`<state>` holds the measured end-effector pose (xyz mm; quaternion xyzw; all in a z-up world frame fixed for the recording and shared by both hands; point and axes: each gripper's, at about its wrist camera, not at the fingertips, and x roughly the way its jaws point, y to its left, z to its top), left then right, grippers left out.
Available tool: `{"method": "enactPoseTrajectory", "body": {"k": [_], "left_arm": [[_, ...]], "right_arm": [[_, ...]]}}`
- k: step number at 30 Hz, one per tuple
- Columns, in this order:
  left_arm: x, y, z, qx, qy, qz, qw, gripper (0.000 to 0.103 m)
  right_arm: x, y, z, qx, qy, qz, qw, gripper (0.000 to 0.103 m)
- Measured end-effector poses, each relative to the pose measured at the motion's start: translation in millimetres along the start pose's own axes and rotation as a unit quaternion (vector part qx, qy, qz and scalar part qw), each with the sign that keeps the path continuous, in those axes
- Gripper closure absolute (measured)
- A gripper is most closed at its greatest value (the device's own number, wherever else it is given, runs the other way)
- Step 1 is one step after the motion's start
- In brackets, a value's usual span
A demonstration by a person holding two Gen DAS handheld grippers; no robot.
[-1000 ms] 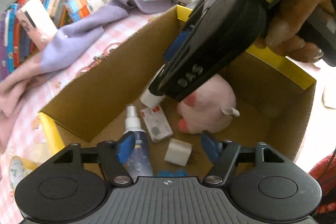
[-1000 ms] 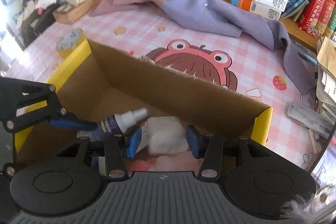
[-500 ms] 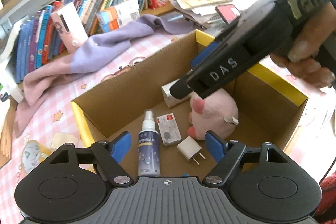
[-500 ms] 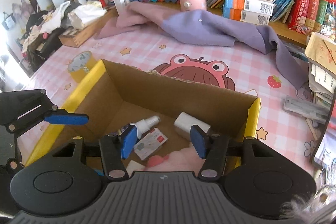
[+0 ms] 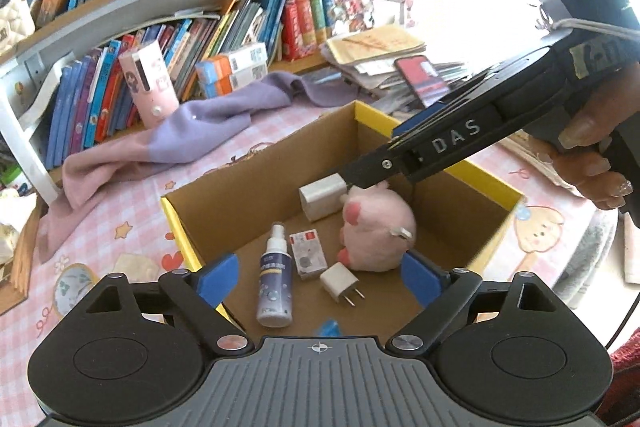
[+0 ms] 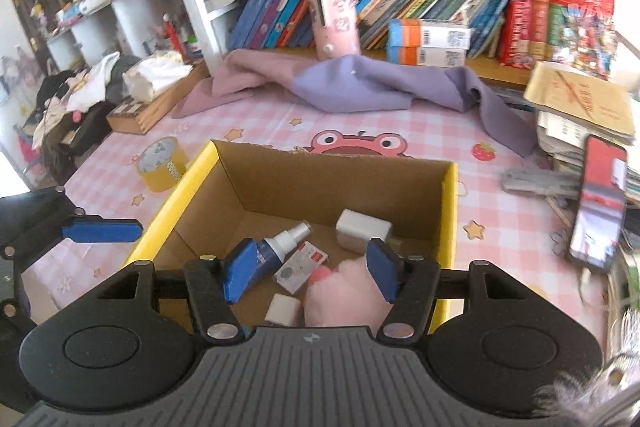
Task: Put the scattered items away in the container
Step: 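Withdraw both tools from the yellow box back over the table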
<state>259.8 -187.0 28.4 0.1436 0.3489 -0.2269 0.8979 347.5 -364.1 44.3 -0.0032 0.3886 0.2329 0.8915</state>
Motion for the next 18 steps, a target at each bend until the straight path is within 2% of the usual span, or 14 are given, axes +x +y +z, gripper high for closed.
{"method": "enactPoseTrajectory", "body": {"k": [11, 18], "left_arm": [[-45, 2, -34, -0.018, -0.027, -0.032, 0.9990, 0.011], [-73, 14, -75, -0.063, -0.030, -0.025, 0.9973, 0.011]], "right_arm": [[-50, 28, -46, 0.037, -0.029, -0.065, 0.997, 0.039], [-75, 61, -87, 0.054, -0.053, -0.107, 0.991, 0.039]]}}
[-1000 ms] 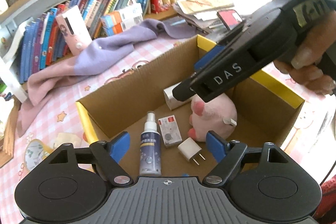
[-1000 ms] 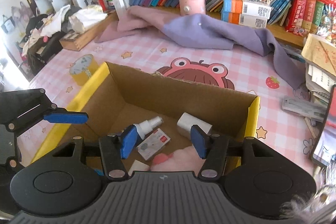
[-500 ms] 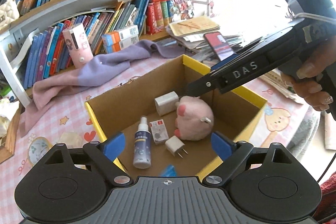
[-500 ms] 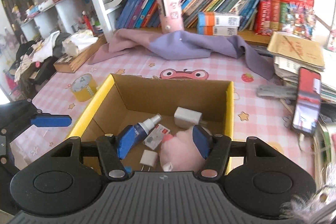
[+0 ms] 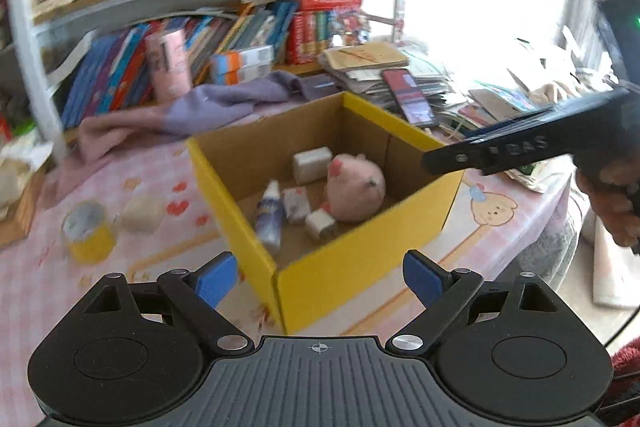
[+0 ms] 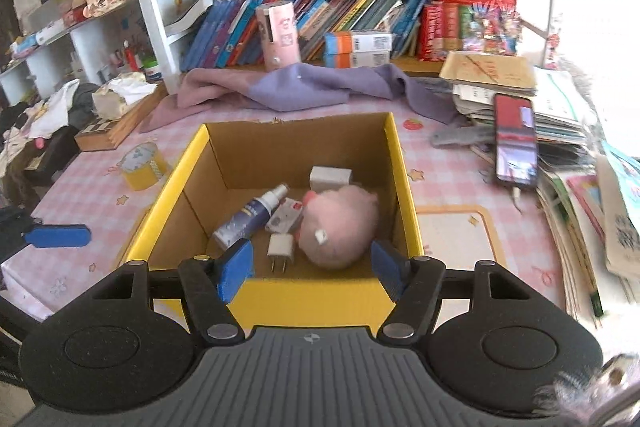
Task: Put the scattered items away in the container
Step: 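Withdraw both tools from the yellow box back over the table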
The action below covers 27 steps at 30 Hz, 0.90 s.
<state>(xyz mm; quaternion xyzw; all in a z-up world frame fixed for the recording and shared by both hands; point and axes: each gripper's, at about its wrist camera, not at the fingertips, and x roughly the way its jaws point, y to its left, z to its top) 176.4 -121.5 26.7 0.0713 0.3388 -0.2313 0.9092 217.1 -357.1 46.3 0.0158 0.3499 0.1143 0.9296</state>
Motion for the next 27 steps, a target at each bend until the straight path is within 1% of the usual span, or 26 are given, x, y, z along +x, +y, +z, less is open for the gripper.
{"method": "enactPoseTrajectory", "body": {"k": [3, 5, 10, 11, 13, 16, 19, 22, 27], "left_arm": [[-11, 12, -19, -0.040, -0.001, 0.013, 0.9991, 0.011], [-19, 18, -32, -0.058, -0.003, 0.030, 0.9978, 0.011], [-37, 30, -60, -0.070, -0.001, 0.070, 0.9951, 0.011], [-40, 32, -65, -0.075, 0.001, 0.077, 0.9942, 0.010], [-47, 37, -75, -0.088, 0.003, 0.090, 0.9920, 0.006], [-58, 45, -88, -0.104, 0.004, 0.114, 0.9881, 0.006], [-66, 51, -97, -0.112, 0.005, 0.131, 0.9851, 0.005], [-74, 57, -107, -0.112, 0.008, 0.143, 0.9834, 0.005], [-88, 65, -121, -0.110, 0.011, 0.146, 0.9831, 0.005]], "right_arm": [[-13, 10, -16, 0.008, -0.009, -0.015, 1.000, 0.039], [-19, 17, -26, 0.012, -0.014, -0.026, 1.000, 0.038], [-33, 43, -54, 0.008, -0.022, -0.050, 0.998, 0.035], [-33, 48, -59, 0.007, -0.021, -0.054, 0.998, 0.033], [-34, 59, -70, 0.008, -0.019, -0.057, 0.998, 0.032], [-32, 79, -85, 0.022, -0.011, -0.066, 0.997, 0.031], [-28, 98, -96, 0.031, 0.005, -0.058, 0.998, 0.031], [-25, 117, -101, 0.012, 0.015, -0.047, 0.999, 0.027], [-23, 149, -102, -0.015, 0.018, -0.026, 0.999, 0.025]]}}
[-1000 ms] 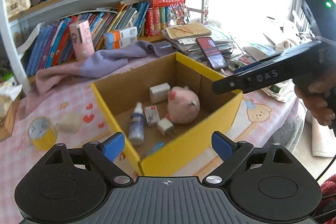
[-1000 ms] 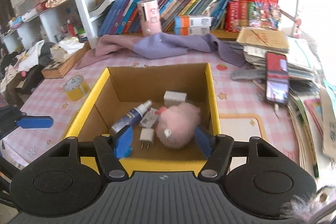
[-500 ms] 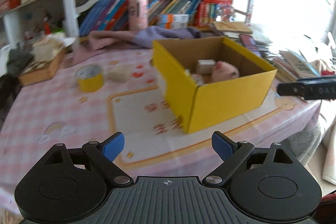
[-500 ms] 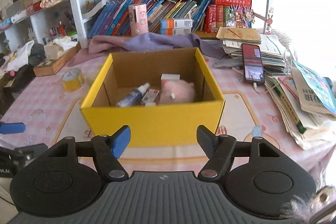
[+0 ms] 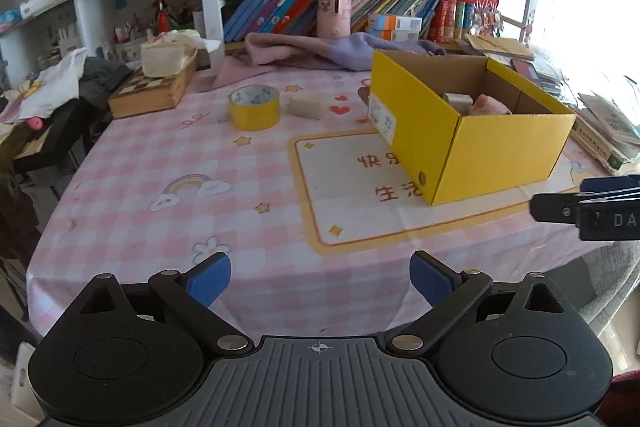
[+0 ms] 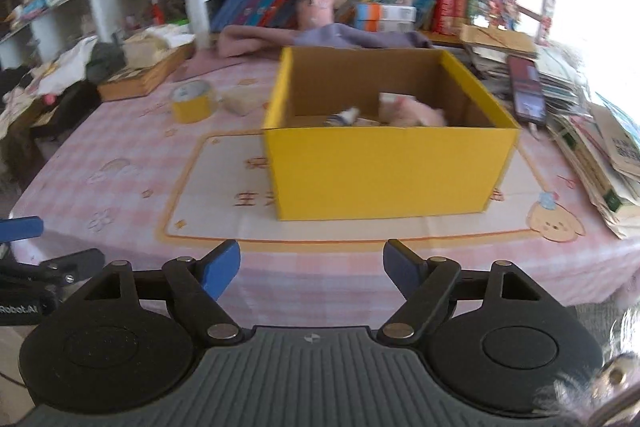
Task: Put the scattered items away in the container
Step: 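Withdraw both tools from the yellow box back over the table, then move the left tool to the yellow tape roll while the right tool approaches the cream block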
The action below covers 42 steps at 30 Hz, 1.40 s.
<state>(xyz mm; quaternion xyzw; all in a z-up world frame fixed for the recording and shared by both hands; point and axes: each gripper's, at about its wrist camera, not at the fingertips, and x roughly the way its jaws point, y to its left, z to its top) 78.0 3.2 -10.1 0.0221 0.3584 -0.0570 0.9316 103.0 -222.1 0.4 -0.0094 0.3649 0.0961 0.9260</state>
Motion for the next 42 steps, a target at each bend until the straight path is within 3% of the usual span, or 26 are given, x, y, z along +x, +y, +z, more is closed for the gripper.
{"method": "enactPoseTrajectory", "body": {"k": [8, 22, 42], "left_arm": [[-14, 24, -9, -0.006, -0.010, 0.014, 0.9998, 0.004], [-23, 49, -19, -0.015, -0.010, 0.026, 0.9995, 0.004], [10, 65, -1, -0.016, 0.004, 0.032, 0.9994, 0.004]], "right_arm": [[4, 46, 0, -0.048, 0.008, 0.032, 0.998, 0.021], [12, 91, -1, -0.106, 0.024, 0.066, 0.992, 0.020], [48, 96, 23, -0.108, 0.020, 0.076, 0.991, 0.020]]}}
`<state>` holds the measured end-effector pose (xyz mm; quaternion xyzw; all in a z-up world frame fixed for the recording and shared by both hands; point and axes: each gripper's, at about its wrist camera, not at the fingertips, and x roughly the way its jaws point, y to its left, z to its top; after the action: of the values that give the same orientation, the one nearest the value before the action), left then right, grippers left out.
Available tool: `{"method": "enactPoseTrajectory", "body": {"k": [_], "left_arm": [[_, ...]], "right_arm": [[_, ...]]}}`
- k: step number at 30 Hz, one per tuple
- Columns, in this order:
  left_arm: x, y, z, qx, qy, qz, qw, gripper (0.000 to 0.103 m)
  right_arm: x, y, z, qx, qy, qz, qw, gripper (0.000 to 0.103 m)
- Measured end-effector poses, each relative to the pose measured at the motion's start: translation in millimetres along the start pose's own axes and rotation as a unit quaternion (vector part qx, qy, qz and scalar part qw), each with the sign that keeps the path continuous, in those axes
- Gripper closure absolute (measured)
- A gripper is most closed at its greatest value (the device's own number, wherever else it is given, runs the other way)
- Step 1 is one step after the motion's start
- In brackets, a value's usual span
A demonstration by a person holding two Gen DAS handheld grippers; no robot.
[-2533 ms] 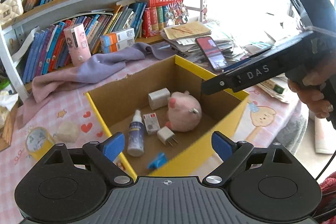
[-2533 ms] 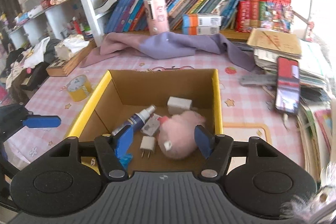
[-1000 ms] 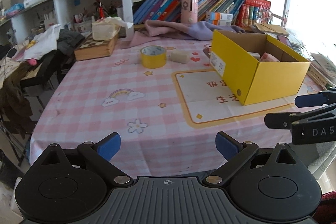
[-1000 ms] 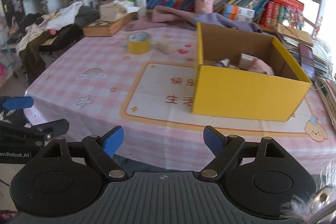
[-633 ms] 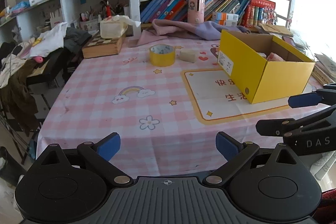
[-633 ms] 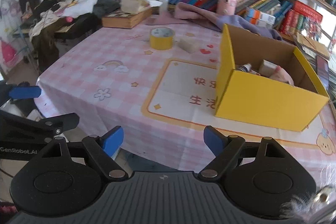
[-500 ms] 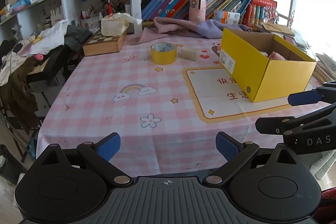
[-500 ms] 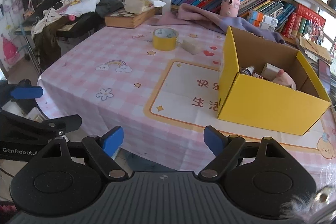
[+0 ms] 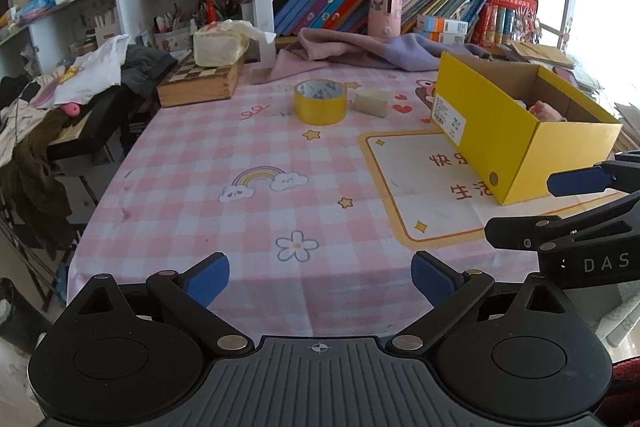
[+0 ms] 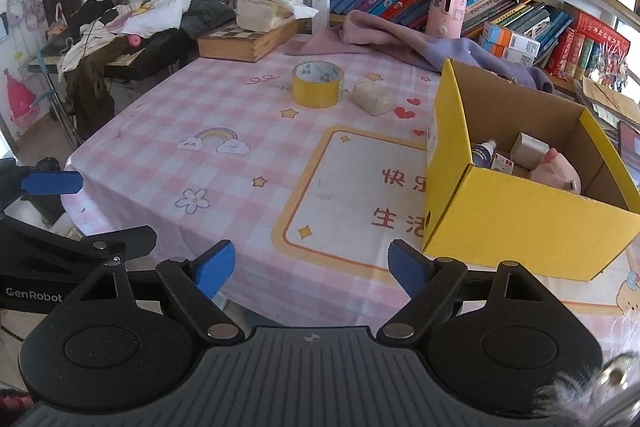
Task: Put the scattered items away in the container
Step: 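Move the left tool to the yellow tape roll while the right tool approaches the cream block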
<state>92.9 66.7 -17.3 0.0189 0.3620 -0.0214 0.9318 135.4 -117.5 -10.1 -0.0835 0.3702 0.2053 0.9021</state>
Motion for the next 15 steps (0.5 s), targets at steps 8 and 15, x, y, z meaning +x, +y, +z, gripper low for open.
{"method": "enactPoseTrajectory", "body": {"k": [8, 15], "left_arm": [[33, 7, 24, 0.007, 0.007, 0.005, 0.9999, 0.004], [61, 15, 52, 0.007, 0.015, 0.010, 0.9998, 0.004]], "right_arm": [[32, -10, 24, 0.004, 0.008, 0.002, 1.000, 0.020], [55, -18, 47, -0.003, -0.003, 0.000, 1.000, 0.020]]}}
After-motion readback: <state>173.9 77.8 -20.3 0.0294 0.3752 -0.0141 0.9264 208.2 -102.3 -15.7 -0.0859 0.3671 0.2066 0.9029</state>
